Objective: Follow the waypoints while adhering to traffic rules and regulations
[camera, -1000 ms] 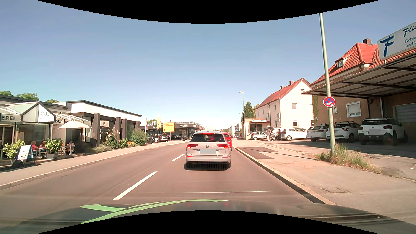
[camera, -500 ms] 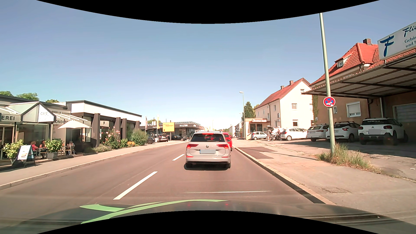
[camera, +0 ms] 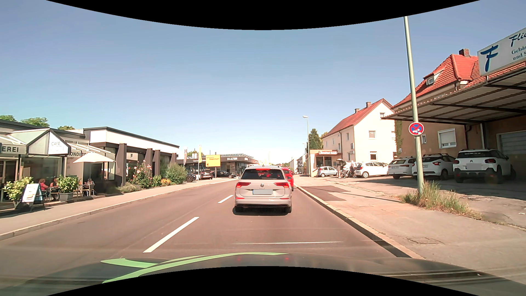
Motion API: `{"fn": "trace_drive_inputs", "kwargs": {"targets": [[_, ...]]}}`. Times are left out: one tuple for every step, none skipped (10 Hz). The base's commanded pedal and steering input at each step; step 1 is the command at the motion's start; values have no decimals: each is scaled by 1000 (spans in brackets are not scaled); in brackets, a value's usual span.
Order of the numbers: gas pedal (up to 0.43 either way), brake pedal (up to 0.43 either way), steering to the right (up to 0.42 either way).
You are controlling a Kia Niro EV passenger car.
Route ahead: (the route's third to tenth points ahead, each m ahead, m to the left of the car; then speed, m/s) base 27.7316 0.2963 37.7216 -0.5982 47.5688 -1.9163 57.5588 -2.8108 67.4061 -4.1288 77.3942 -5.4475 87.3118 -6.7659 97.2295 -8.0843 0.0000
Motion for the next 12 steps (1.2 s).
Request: {"fn": "trace_drive_inputs", "kwargs": {"targets": [[0,238,8],[0,238,8],[0,238,8],[0,244,8],[0,238,8],[0,244,8],[0,238,8],[0,238,8],[0,238,8],[0,238,8],[0,238,8],[0,238,8]]}}
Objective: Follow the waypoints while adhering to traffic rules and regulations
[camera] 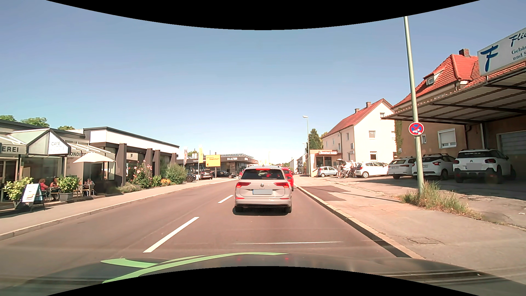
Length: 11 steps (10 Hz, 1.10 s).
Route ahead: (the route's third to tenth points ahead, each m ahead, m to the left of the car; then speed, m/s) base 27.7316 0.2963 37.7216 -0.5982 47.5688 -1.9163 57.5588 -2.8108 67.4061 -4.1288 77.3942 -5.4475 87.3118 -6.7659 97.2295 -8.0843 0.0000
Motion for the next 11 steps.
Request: {"fn": "trace_drive_inputs", "kwargs": {"targets": [[0,238,8],[0,238,8],[0,244,8],[0,238,8],[0,238,8],[0,238,8],[0,238,8],[0,238,8],[0,238,8],[0,238,8],[0,244,8]]}}
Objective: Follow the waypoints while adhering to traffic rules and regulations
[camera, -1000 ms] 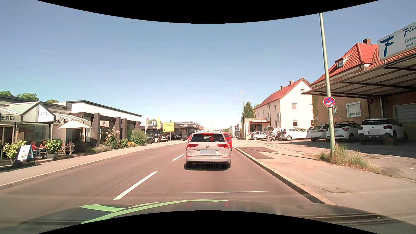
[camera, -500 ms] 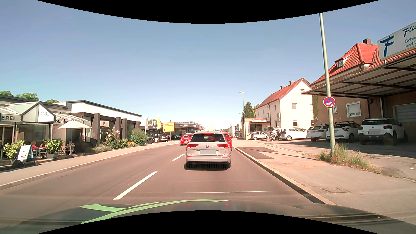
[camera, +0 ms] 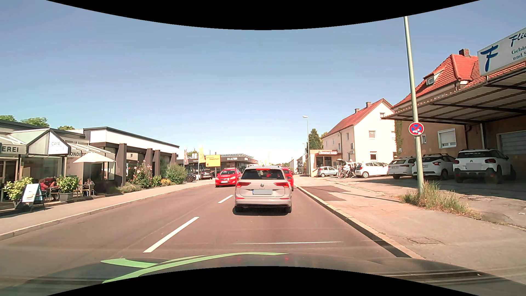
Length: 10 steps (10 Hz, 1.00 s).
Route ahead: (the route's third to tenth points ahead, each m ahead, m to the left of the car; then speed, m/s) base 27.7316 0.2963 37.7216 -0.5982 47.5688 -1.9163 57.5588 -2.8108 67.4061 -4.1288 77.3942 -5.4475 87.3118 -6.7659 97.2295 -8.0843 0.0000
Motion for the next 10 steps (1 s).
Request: {"fn": "trace_drive_inputs", "kwargs": {"targets": [[0,238,8],[0,238,8],[0,238,8],[0,238,8],[0,238,8],[0,244,8],[0,238,8],[0,244,8],[0,238,8],[0,238,8]]}}
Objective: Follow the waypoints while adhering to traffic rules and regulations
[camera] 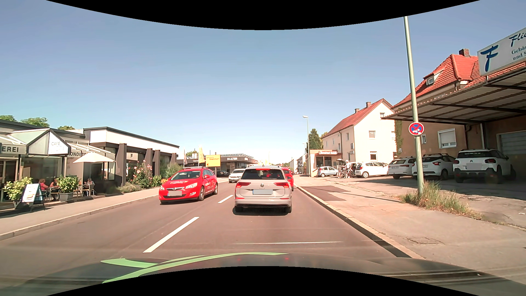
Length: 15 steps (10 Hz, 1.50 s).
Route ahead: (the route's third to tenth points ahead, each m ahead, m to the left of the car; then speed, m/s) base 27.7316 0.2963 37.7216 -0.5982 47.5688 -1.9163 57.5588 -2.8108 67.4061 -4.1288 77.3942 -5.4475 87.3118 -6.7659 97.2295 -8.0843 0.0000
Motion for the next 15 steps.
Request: {"fn": "trace_drive_inputs", "kwargs": {"targets": [[0,238,8],[0,238,8],[0,238,8],[0,232,8],[0,201,8],[0,171,8],[0,128,8],[0,85,8],[0,61,8],[0,43,8],[0,30,8],[0,24,8],[0,18,8],[0,12,8],[0,12,8]]}}
